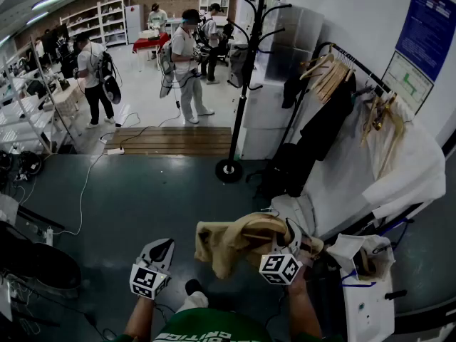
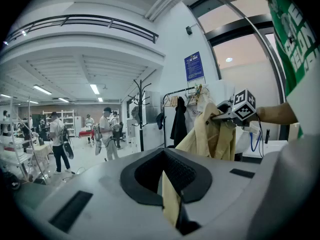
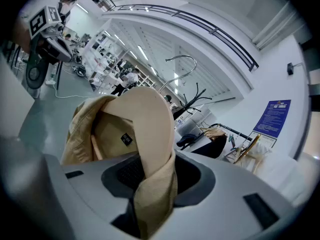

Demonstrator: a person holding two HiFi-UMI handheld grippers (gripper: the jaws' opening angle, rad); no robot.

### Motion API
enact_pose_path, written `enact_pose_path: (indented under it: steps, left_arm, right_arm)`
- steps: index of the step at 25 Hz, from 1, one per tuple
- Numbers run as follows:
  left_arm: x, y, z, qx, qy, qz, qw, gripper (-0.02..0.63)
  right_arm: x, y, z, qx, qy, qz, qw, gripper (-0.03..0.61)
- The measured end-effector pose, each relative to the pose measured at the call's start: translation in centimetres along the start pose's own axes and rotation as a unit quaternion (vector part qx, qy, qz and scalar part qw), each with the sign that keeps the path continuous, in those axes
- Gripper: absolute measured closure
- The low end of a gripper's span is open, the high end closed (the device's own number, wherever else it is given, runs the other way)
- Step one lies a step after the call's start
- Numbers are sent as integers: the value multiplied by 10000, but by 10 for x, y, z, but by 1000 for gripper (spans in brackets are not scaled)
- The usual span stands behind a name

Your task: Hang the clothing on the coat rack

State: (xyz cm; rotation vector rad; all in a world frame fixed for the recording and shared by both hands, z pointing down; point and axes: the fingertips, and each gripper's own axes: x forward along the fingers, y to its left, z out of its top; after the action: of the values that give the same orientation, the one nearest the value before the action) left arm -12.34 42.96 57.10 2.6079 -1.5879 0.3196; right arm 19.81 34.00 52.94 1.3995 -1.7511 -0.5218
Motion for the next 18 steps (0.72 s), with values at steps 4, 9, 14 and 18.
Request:
enact_pose_path:
  steps: [4, 9, 14, 18]
  left_arm:
    - [-2, 7, -1, 1, 6, -5, 10000, 609]
    - [3, 25, 0, 1, -6, -60, 10000, 609]
    - [17, 47, -5, -38, -10, -190, 9998, 609]
    - [28, 70, -3, -2, -27, -280, 9996, 609]
  right_arm:
    - [4, -2, 5, -26, 5, -47, 10000, 422]
    - [17, -2, 16, 11, 32, -91, 10000, 422]
    - [38, 2, 29, 211, 57, -106, 9997, 420]
    - [55, 3, 43, 456, 70, -144, 9988, 420]
